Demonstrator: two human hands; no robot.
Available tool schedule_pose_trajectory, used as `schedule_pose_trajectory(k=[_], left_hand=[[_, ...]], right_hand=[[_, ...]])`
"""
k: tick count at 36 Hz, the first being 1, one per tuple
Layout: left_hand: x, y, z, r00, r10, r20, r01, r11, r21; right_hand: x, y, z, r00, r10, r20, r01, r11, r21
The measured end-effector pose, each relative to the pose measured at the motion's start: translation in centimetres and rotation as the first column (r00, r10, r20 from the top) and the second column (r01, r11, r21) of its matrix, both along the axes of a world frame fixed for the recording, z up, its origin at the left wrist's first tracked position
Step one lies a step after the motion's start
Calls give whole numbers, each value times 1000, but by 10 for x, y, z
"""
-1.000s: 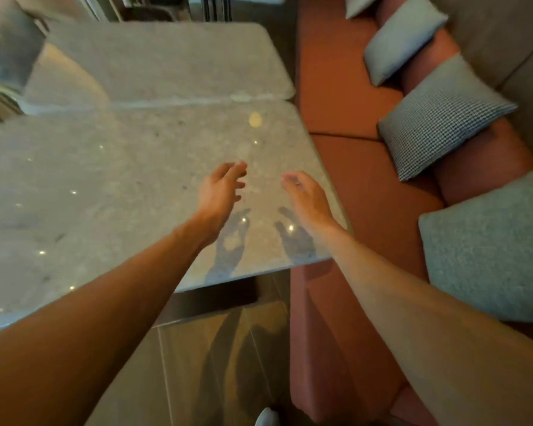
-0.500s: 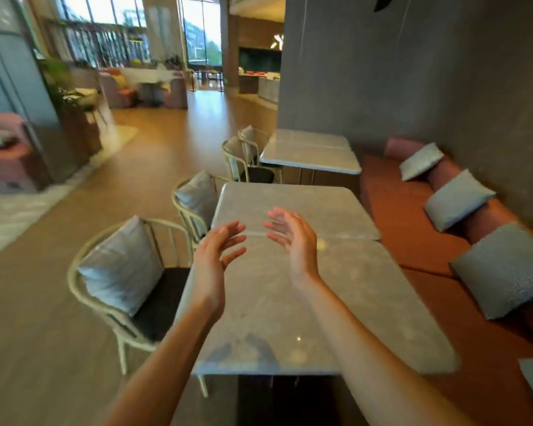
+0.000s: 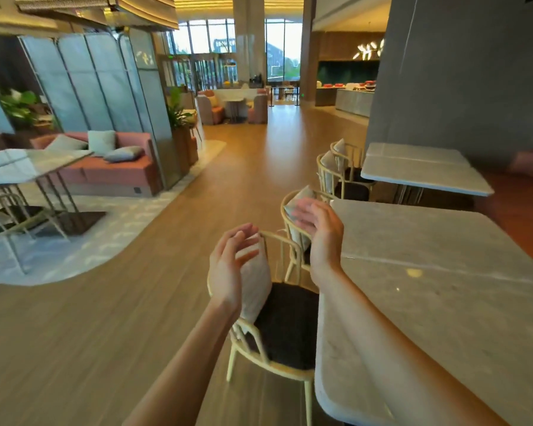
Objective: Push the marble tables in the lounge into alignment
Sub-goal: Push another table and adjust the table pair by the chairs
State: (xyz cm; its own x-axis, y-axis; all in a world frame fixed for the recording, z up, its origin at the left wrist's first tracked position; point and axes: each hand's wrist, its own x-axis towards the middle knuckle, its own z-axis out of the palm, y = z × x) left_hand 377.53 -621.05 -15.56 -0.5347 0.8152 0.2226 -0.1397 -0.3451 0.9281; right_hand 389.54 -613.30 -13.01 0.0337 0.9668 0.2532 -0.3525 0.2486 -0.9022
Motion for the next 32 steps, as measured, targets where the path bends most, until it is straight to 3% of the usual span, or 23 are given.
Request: schedule_pose_trajectory(k=[6,12,18,22,26,28,32], left_hand=[[-92,76,13,998,16,-62,-18,1000,-24],[-179,171,31,995,-51,-83,52,999,4],[-251,273,14,992,-121,-45,120,993,-16],[-286,347,-12,966,-258,-12,258,966,-14],[-320,422,-39,903,-430,5,430,901,-49],[-334,462,-52,807,-591,6,588,803,-99],[-352,512,-61,664,-744,73,745,652,-143]], right_hand=[[-128,69,0,999,38,-38,-35,996,83],[-220,153,-3,999,9,-48,-8,1000,30],[-277,239,-14,992,-123,39,122,992,31],[-312,302,-37,972,-228,51,229,973,-16],[-345,370,-68,945,-326,31,328,941,-87],[-361,400,-82,906,-423,-7,415,892,-179],[-382,438,-95,853,-520,-48,479,816,-324]])
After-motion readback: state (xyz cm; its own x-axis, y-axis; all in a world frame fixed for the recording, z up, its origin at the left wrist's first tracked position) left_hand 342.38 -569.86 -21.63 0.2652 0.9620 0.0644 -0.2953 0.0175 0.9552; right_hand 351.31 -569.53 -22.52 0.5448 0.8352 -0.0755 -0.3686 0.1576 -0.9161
